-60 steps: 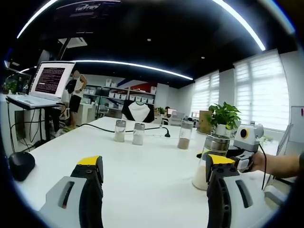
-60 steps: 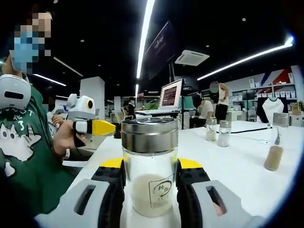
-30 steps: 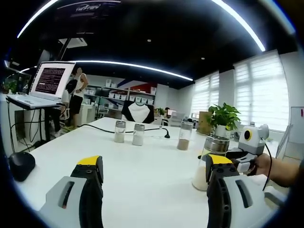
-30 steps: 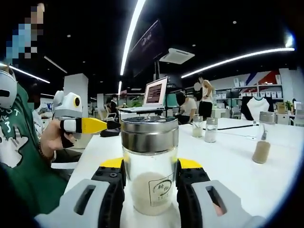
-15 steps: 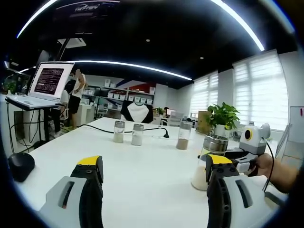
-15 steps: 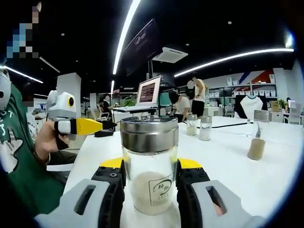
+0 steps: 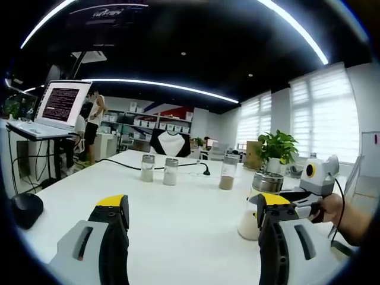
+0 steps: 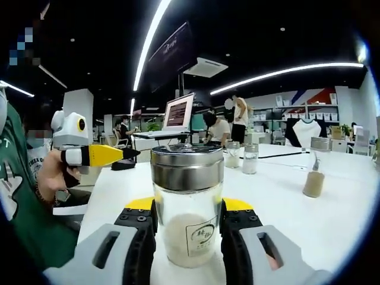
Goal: Rotate the seasoning bottle until the label or dispensing opening points toward the visible target arrow and the bottle remains upright within the marked orientation range
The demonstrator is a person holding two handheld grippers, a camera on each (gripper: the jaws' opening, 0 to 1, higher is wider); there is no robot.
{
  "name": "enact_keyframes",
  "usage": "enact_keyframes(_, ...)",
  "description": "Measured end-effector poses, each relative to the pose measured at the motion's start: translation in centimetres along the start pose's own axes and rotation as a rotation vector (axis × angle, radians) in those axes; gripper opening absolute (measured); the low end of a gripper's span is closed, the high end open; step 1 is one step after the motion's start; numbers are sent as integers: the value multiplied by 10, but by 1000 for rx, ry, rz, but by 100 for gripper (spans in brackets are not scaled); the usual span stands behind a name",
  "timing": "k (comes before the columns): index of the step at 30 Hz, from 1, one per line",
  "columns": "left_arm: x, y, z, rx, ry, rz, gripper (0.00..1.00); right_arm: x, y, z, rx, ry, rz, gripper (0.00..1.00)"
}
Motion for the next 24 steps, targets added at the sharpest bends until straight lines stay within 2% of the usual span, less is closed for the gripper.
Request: enact_keyframes(24, 0, 2, 0, -1, -8, -9, 94, 2, 2, 0, -13, 177, 14, 40)
Point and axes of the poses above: the point that each gripper's makers call its tool centre point, and the gripper's own axes: x roughly backward along the fingers, z roughly to its right, y roughly out of its underside, the point moved 3 cm from there along x, roughly backward along the fingers, and after that the axes turned 2 degrees about -x, right-handed, at the moved point
